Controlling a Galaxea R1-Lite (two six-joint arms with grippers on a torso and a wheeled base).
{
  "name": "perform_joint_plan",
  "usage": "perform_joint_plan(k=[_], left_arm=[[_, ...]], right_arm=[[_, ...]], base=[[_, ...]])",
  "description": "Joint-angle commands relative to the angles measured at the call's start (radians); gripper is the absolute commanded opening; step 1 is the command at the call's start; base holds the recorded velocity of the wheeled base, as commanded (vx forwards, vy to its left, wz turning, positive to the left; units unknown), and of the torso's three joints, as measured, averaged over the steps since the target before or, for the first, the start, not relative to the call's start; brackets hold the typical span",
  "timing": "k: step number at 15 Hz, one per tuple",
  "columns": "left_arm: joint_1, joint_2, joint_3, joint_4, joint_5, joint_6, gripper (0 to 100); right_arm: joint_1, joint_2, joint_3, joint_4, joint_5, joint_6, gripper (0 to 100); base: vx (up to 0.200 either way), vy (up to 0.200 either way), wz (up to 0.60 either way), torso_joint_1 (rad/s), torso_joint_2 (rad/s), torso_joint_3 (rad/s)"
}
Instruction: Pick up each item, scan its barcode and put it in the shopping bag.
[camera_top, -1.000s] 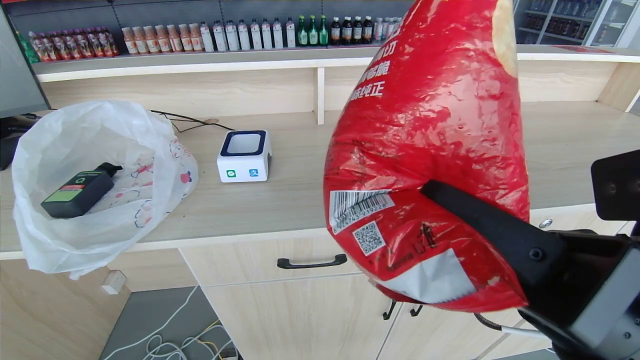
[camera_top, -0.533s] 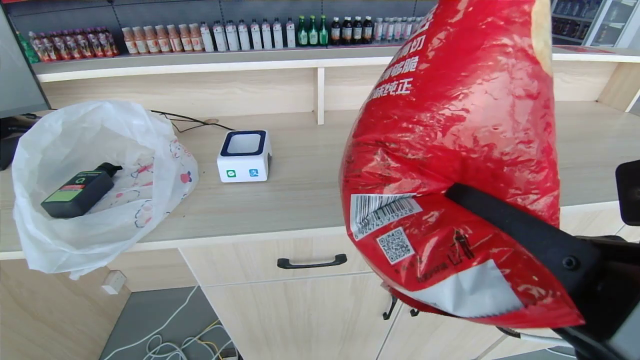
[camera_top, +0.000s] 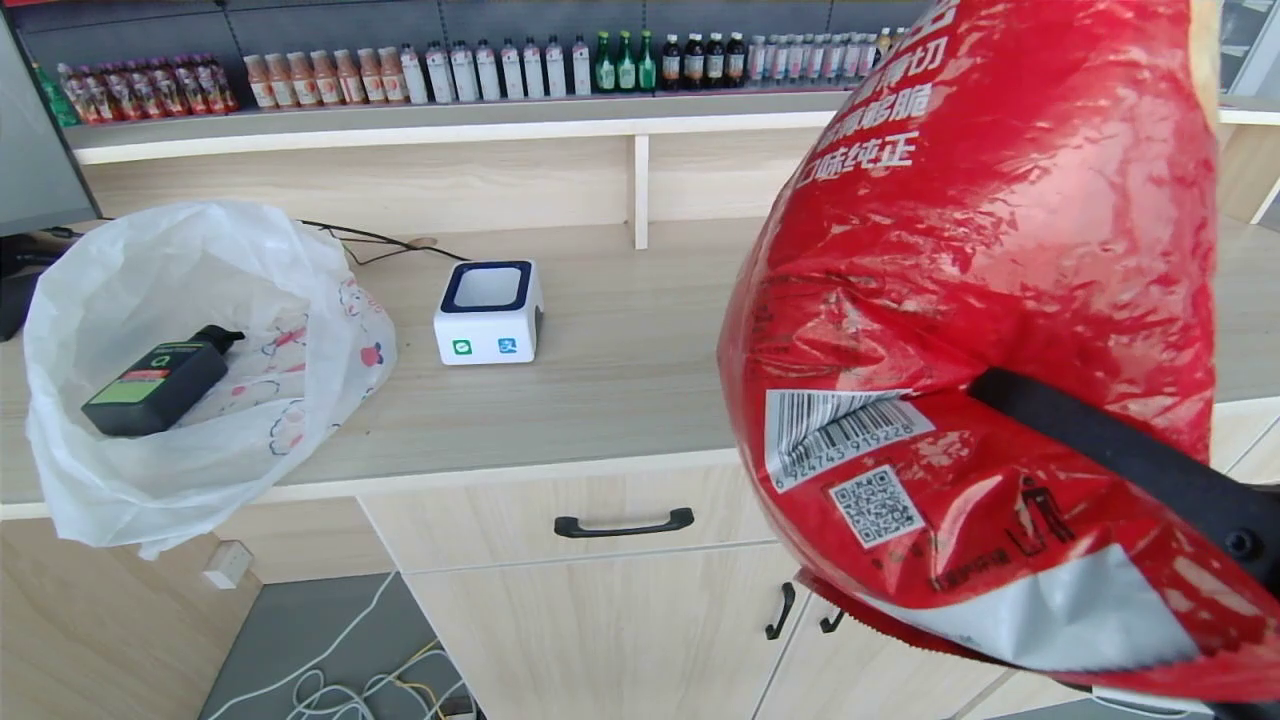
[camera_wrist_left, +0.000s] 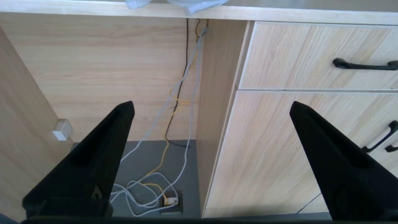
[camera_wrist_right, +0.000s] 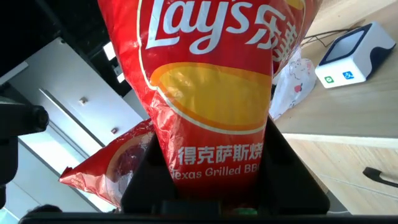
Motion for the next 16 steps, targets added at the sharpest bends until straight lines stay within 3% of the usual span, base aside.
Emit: perform_joint_plan(k=[1, 9, 12, 16], left_arm=[[0.000, 0.000, 0.000, 0.000, 0.000, 0.000, 100], [0.000, 0.000, 0.000, 0.000, 0.000, 0.000, 100], [0.000, 0.000, 0.000, 0.000, 0.000, 0.000, 100], [0.000, 0.000, 0.000, 0.000, 0.000, 0.000, 100]], right_arm=[[0.000, -0.015, 0.024, -0.001, -0.001, -0.001, 0], [-0.001, 0.003, 0.012, -0.001, -0.001, -0.002, 0], [-0.009, 0.017, 0.015, -0.001, -0.007, -0.061, 0], [-0.046, 0.071, 0.020, -0.001, -0.125, -0.180, 0]], base=[[0.000, 0.000, 0.00, 0.000, 0.00, 0.000], [0.000, 0.000, 0.00, 0.000, 0.00, 0.000], [0.000, 0.000, 0.00, 0.000, 0.00, 0.000], [0.000, 0.000, 0.00, 0.000, 0.00, 0.000]])
